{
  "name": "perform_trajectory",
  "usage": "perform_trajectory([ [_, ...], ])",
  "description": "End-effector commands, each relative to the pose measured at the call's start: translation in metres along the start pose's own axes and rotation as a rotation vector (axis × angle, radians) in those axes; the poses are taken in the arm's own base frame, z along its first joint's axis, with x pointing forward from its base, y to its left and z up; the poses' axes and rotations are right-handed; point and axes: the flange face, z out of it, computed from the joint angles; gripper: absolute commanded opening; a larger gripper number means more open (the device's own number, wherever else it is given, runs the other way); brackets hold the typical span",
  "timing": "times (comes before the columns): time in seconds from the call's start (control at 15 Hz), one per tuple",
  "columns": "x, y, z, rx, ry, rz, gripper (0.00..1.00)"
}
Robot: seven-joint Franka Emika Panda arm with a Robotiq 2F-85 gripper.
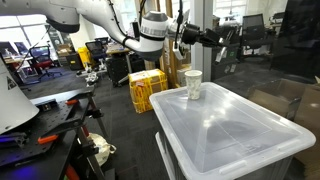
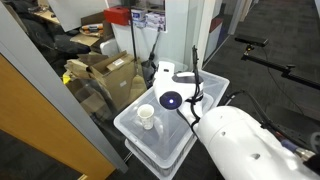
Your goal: Put the marker inside the cup
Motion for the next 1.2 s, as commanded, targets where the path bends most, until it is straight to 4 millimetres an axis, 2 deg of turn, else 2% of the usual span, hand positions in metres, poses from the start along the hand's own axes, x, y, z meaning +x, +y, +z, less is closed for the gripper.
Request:
perform_trajectory([
  [0.0, 0.009, -0.010, -0.011, 0.005, 0.027, -0.022, 0.05],
  [0.67, 0.017, -0.061, -0.022, 0.071, 0.060, -0.110, 0.05],
  [1.13, 0.017, -0.092, -0.023, 0.113, 0.070, -0.173, 0.05],
])
